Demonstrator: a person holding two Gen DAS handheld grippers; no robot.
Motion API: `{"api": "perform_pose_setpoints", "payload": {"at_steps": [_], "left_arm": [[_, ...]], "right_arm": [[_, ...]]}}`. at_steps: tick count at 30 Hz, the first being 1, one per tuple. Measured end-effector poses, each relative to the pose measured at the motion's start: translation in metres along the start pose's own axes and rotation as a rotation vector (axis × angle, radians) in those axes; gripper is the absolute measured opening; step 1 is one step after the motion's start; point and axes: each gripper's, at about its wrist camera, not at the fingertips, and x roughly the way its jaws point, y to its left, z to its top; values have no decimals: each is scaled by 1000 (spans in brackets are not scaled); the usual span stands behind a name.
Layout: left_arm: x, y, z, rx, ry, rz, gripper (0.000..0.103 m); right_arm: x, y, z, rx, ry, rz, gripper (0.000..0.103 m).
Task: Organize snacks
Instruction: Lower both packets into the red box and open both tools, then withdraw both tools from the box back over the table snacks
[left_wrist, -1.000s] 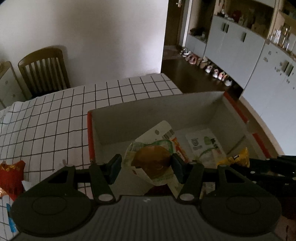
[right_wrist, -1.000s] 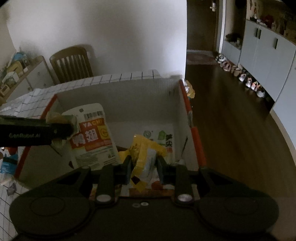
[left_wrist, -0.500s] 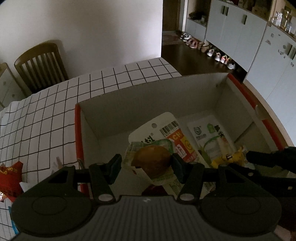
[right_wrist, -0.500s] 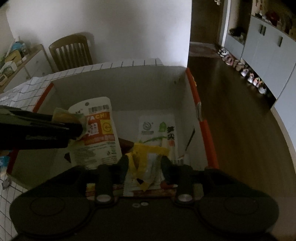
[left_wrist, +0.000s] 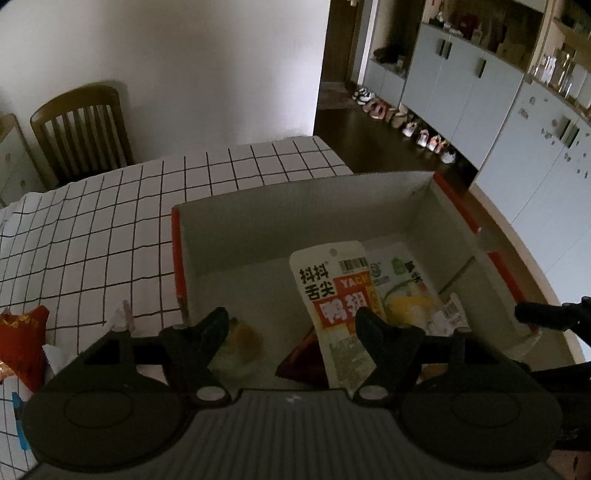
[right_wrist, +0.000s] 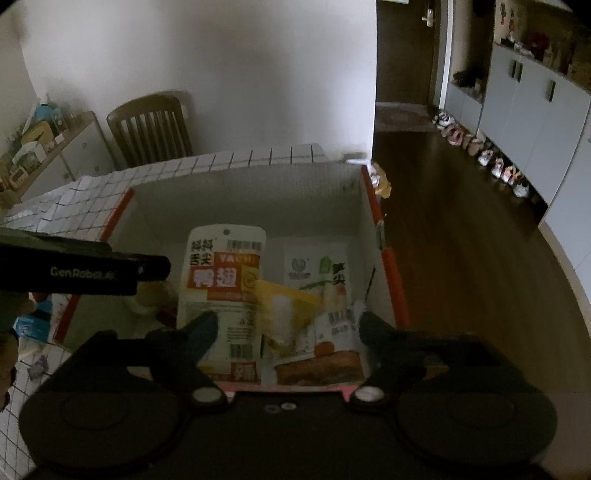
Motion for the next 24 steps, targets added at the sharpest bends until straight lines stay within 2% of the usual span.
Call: {"api": "perform_pose_setpoints", "payload": {"at_steps": [13,24], "left_arm": [[-56,27,-24,-10,-66,-86,75],[-114,67,-52,-4,-138,-135,81]], "right_arm": [[-52,32,-2,-31,-101,13,98],[-85,79,-6,-21,-160,40,100]]}}
